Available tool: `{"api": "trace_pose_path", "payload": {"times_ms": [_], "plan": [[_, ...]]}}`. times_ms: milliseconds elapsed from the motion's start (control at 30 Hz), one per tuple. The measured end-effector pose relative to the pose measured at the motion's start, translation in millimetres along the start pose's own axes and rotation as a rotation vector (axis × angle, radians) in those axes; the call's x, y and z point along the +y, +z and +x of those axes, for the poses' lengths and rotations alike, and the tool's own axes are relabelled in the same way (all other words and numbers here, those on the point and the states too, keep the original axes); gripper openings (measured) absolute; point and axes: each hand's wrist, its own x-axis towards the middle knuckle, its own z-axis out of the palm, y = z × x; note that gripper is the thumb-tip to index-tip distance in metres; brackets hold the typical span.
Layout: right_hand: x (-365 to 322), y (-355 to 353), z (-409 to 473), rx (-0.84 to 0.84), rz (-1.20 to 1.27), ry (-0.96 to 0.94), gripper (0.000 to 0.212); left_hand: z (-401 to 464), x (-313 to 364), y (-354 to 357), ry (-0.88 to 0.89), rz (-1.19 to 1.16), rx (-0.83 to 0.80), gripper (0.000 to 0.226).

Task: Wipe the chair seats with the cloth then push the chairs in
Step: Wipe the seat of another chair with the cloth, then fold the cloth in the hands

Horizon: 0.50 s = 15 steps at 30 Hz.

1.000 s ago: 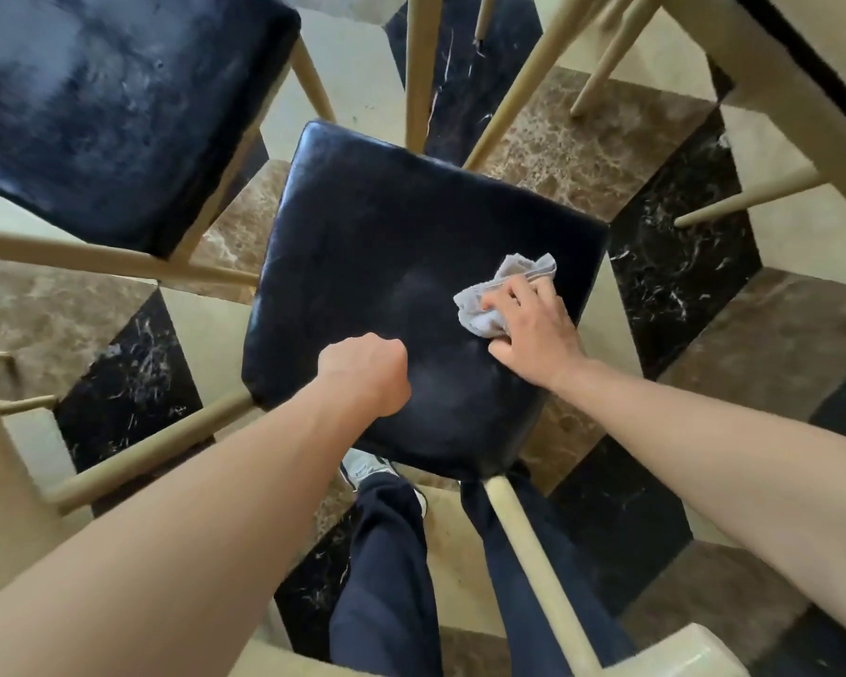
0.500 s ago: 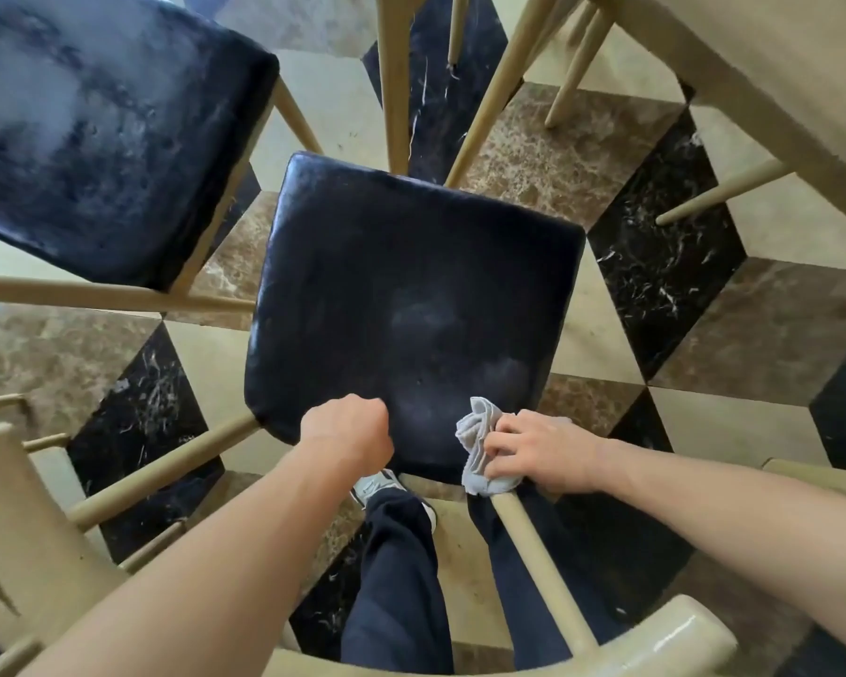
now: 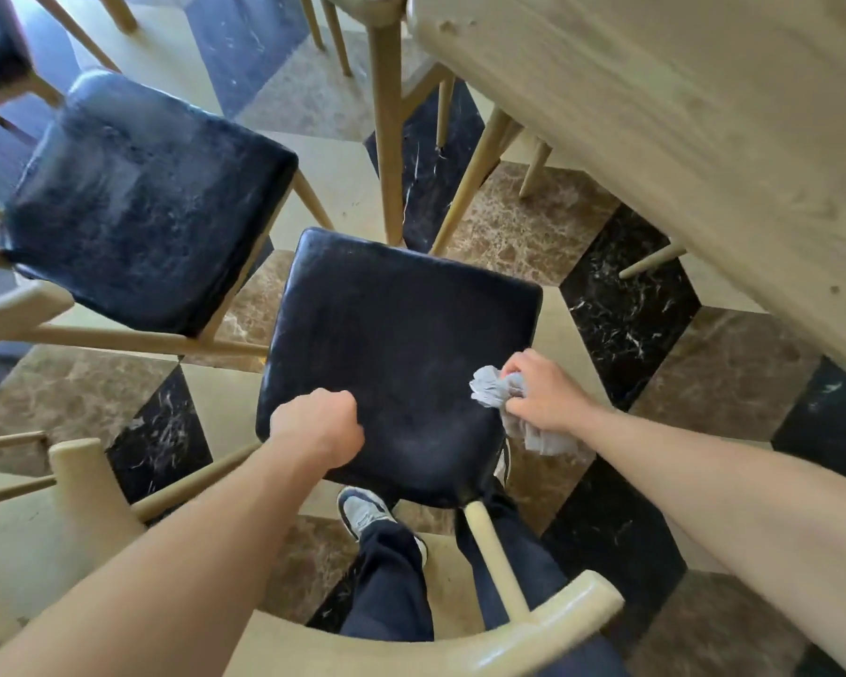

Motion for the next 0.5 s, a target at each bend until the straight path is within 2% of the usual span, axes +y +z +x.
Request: {"api": "trace_pose_path", "payload": {"times_ms": [167,333,433,500], "plan": [[-69,-35,4,0.172,0.413,0.038,0.026,-8,8,-62,-0.03,-0.077,0.1,0.013],[-144,-81,-9,0.218,0.953,0.123,0.028,-38,7,-115,-0.132,-0.215,0.19,0.014],[-178,-95,-17,0.165,1.228,0.126,0.038,-50,1,-132,-0.116,-0.473,0.149,0.029],[-210,-105,-21,0.126,1.335,0.089,0.041,-61,-10,-150,-0.061,-0.8,0.108,0.028]]}}
